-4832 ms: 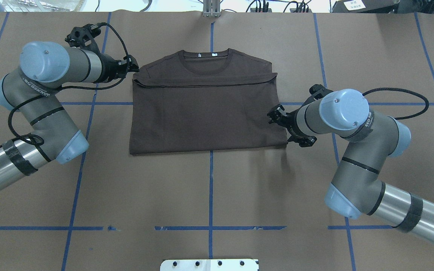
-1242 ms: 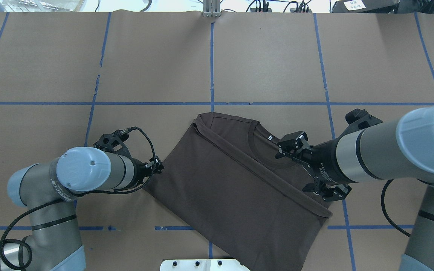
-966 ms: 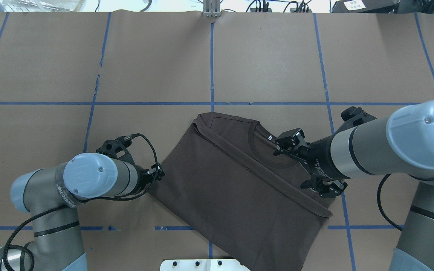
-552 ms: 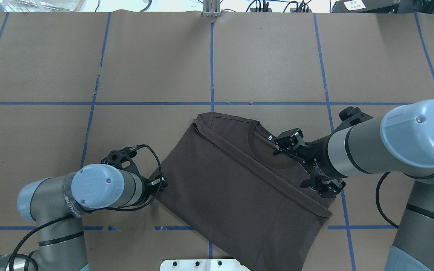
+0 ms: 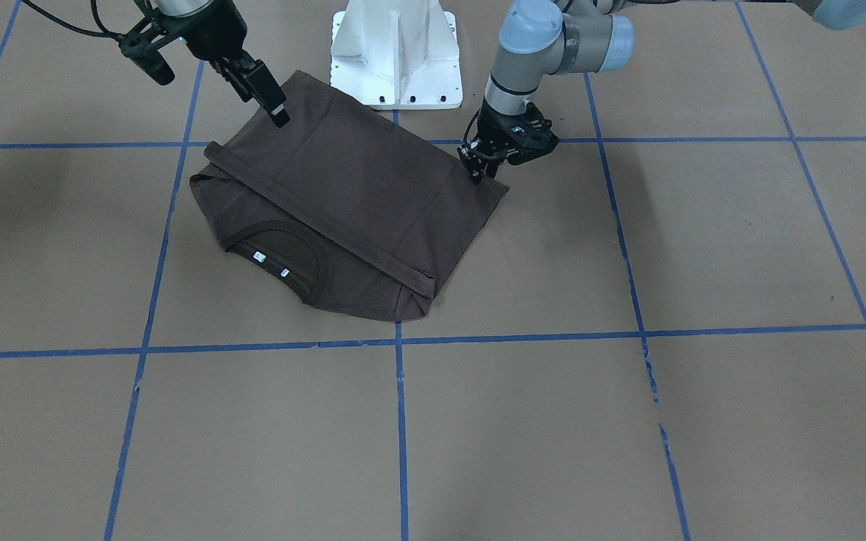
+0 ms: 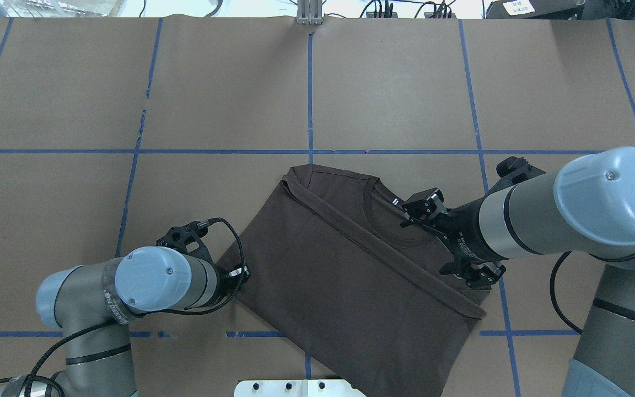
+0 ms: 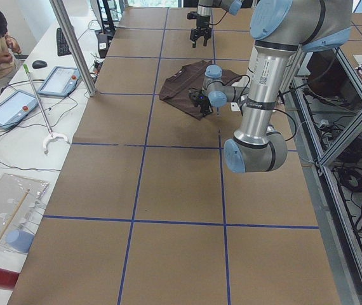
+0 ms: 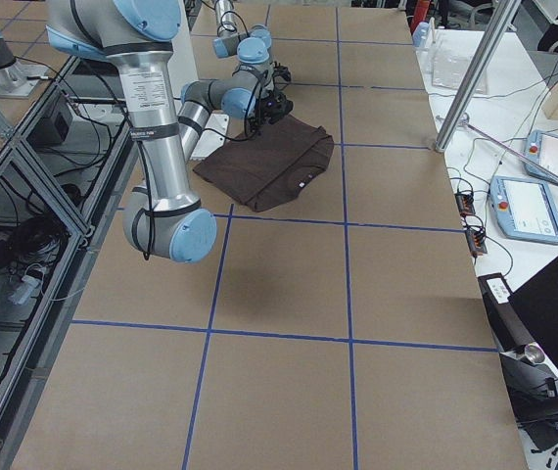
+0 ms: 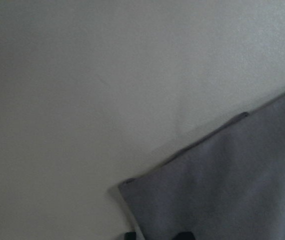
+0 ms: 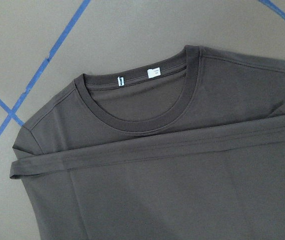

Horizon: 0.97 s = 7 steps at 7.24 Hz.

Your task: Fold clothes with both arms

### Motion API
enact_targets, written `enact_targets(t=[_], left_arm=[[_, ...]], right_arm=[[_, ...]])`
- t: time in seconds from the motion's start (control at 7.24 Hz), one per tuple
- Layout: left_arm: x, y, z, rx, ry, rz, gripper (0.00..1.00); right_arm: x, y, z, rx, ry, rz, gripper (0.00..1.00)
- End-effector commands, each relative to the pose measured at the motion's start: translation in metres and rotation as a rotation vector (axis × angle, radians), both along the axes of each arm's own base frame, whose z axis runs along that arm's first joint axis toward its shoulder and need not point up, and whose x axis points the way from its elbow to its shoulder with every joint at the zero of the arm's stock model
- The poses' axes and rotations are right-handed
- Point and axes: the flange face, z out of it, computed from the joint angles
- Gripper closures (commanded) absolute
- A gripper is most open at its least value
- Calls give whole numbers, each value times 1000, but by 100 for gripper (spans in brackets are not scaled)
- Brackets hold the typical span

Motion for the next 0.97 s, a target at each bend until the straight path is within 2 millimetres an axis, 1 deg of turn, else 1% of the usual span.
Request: enact_targets(t=[0.0,0.14,0.28,0.41,0.55,0.69,0.83], left_arm=[[0,-5,-8,8,11,-5,100],[-8,-14,-11,15,16,-21,100],[-25,-41,-13,38,16,-57,100],[-48,-79,-9,137,-18,-59,100],[-69,-128,-9,208,-46,-84,100],[-67,-203,-25,230,-70,-155,100],[-63,-271,-31,272,-42,-218,100]], right_arm=[[0,-1,2,3,5,4,0],[0,-1,1,6,5,6,0],[0,-2,1,5,6,8,0],[-1,-3,4,10,13,10,0],[-6,-7,8,18,32,24,0],[-15,-14,11,24,50,44,0],[-25,-22,9,43,58,71,0]])
